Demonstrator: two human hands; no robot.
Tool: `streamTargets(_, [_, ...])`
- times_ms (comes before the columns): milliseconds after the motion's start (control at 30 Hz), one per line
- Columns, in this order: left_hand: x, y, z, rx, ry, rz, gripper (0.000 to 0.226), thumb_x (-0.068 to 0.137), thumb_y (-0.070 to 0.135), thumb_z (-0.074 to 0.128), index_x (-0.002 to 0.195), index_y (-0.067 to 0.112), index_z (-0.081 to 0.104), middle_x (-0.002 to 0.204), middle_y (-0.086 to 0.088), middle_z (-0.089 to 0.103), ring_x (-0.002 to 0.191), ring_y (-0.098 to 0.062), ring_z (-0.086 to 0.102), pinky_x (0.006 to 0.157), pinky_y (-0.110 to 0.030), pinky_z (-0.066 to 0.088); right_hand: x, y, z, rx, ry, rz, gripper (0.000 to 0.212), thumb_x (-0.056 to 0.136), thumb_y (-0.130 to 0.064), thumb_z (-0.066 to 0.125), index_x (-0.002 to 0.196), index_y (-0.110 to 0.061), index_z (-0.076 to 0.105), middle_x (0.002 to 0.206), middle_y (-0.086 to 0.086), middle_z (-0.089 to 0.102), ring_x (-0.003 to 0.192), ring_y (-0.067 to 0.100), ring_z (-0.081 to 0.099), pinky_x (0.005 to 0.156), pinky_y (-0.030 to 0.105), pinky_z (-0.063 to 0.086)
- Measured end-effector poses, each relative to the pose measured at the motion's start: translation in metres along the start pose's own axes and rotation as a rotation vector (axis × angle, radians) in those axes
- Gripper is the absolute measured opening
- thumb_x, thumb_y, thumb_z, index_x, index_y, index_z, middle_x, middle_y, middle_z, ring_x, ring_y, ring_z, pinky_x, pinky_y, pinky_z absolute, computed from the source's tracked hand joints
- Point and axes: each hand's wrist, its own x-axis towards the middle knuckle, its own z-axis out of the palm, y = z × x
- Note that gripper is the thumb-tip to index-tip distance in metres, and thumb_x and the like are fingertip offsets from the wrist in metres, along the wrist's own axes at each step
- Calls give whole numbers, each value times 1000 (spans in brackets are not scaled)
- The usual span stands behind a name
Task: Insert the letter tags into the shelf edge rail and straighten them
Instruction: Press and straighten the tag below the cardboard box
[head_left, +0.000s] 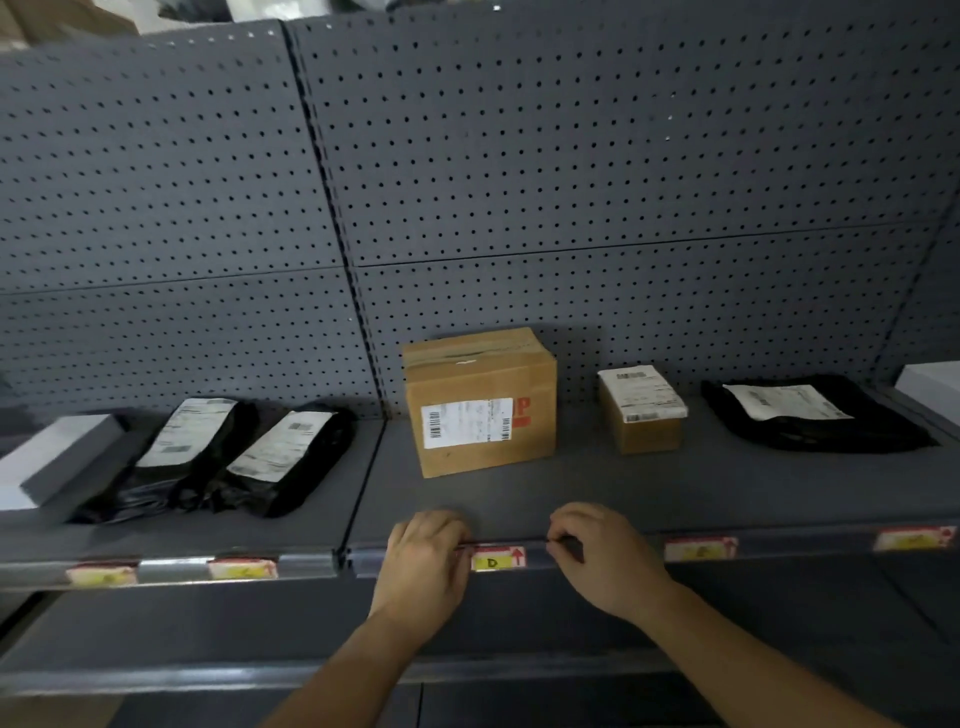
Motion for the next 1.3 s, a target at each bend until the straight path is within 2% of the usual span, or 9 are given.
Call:
streamTargets(100, [-8,-25,-6,-17,14,50,15,77,23,69,90,30,66,99,14,61,95,-12,55,78,-29,41,2,-18,20,-28,5,24,10,89,-32,63,96,-28,67,112,-14,61,104,3,53,94,21,38])
streamTargets(200, [-11,-30,-4,-32,0,104,12,81,28,60,90,31,68,100,15,62,95,-11,56,76,-28,41,1,-27,26,-67,1,46,11,90,-34,60,99,-33,66,118,-17,58,109,-1,49,94,20,27])
streamTargets(400, [-5,-27,7,-75,-20,122,14,76,23,77,86,30,72,101,14,64,95,-10,57,78,-26,41,7,-32,27,-105,-74,82,19,93,-36,56,109,-36,66,127,-18,53,116,0,43,104,28,30])
streamTargets(667, [2,-22,10,-105,-79,50,14,81,18,69,83,31,64,91,15,62,87,-7,56,77,-22,39,16,-35,32,-90,-79,101,17,92,-37,58,106,-33,66,129,-17,54,118,-1,43,104,27,28])
streamTargets(867, [3,-20,10,-75,-87,74,11,86,19,63,83,29,59,88,12,58,82,-9,54,73,-22,38,20,-34,33,-114,-101,72,16,94,-31,56,105,-27,67,129,-13,54,117,3,45,104,26,33])
streamTargets(1067, [1,-28,9,-28,-73,109,9,84,19,67,83,28,62,87,11,59,81,-9,56,75,-24,43,18,-37,47,-134,-64,17,16,95,-28,53,103,-25,66,125,-13,54,113,3,46,101,27,37])
streamTargets(1300, [-1,-29,10,-89,-72,71,11,83,16,68,82,26,61,86,11,61,79,-7,56,76,-23,45,19,-35,46,-148,-59,-28,14,94,-29,54,102,-26,65,121,-14,54,110,2,47,98,22,34])
